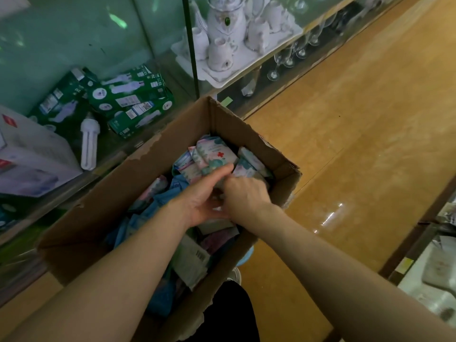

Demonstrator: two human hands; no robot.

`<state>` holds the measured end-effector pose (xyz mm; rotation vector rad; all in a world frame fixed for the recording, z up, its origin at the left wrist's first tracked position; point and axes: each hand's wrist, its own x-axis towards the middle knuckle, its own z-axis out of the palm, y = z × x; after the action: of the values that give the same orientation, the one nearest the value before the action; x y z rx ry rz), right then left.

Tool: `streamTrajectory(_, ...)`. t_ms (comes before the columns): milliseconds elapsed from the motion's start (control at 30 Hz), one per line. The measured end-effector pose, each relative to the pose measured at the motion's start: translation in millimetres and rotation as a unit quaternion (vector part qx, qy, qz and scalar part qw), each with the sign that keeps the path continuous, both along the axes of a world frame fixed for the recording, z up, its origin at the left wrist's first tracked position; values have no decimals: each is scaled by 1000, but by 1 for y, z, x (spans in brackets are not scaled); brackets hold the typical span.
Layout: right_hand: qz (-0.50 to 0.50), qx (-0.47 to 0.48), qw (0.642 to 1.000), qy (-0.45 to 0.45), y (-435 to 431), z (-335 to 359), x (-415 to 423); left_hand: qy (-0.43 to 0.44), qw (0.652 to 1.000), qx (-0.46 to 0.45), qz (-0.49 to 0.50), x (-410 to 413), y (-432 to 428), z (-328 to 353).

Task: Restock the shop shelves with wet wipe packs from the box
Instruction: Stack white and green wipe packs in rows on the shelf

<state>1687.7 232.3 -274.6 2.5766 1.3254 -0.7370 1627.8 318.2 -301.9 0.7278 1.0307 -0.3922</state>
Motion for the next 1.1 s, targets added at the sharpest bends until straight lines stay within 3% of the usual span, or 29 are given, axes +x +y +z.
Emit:
streamTrajectory(100, 11, 40, 996, 77, 5, -1, -13, 31, 997, 56, 50, -1, 4, -5)
streamTrajectory(200, -55, 58, 978, 193, 2, -12, 3, 74, 986, 109, 102, -13, 17, -13)
streamTrajectory(333, -101, -17, 990, 96, -6, -37, 33, 66, 983, 114, 128, -23, 27, -17)
streamTrajectory(467, -91, -129, 986, 62, -4, -61, 37, 58, 985, 103, 123, -27, 27, -16)
streamTrajectory(567, -98, -154, 983, 34, -4, -68, 40, 64, 986, 108, 112, -29, 29, -19)
streamTrajectory(833, -161, -30, 985, 46, -11, -23, 37, 60, 983, 149, 91, -30, 30, 3)
streamTrajectory(1100, -266, 120, 955, 48, -48, 82, 7, -12, 979, 204, 19, -10, 0, 92)
